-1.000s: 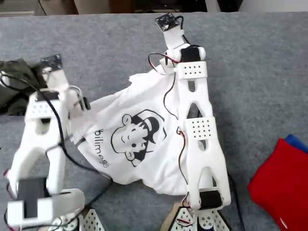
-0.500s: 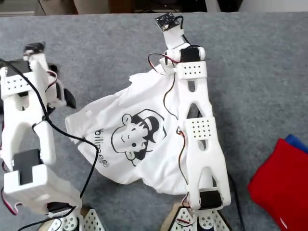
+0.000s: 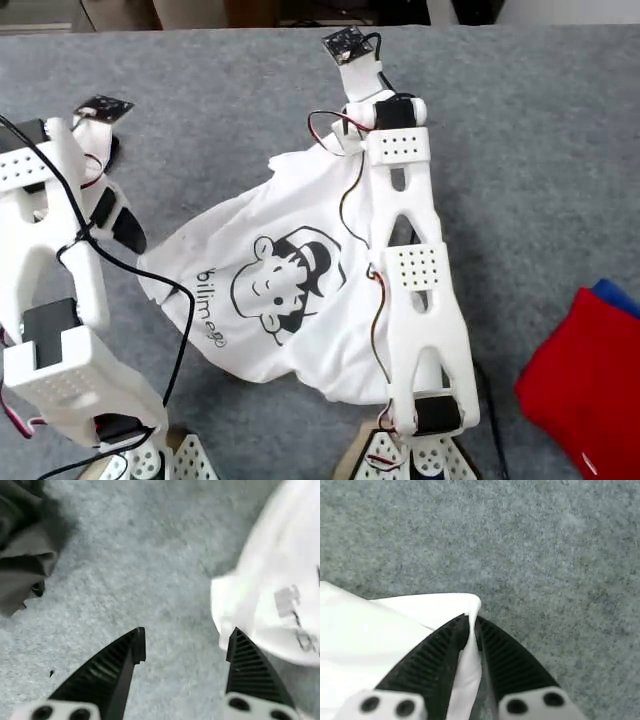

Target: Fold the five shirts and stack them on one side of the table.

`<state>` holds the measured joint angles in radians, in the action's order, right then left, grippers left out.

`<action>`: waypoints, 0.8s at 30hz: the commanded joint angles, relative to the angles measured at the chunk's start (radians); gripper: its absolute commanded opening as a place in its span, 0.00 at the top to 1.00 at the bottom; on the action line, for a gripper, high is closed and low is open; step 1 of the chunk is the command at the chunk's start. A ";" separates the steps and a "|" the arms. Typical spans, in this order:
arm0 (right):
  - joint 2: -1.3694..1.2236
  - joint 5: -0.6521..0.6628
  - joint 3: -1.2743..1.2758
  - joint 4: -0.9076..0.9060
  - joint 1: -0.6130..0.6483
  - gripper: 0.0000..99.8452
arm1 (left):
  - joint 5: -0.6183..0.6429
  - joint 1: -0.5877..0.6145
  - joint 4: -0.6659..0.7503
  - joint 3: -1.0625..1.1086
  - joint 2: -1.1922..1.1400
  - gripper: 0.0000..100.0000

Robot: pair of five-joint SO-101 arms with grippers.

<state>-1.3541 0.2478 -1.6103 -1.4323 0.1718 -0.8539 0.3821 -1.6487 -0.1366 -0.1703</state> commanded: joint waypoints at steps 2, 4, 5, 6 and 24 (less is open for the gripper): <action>0.005 -0.002 -0.041 0.025 -0.021 1.00 | -0.046 -0.032 -0.109 -0.086 0.062 0.73; 0.005 -0.002 -0.041 0.025 -0.019 1.00 | 0.003 -0.041 -0.110 -0.087 0.082 0.73; 0.005 -0.002 -0.041 0.025 -0.016 1.00 | 0.031 -0.044 -0.110 -0.089 0.093 0.73; 0.005 0.005 -0.039 0.025 -0.013 1.00 | 0.058 -0.058 -0.110 -0.089 0.107 0.73; 0.004 0.023 -0.039 0.020 -0.005 1.00 | 0.153 -0.133 -0.051 0.052 0.028 0.83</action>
<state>-1.3541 0.2631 -1.6103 -1.4323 0.1718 -0.7035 0.2532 -1.7100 -0.0844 -0.1396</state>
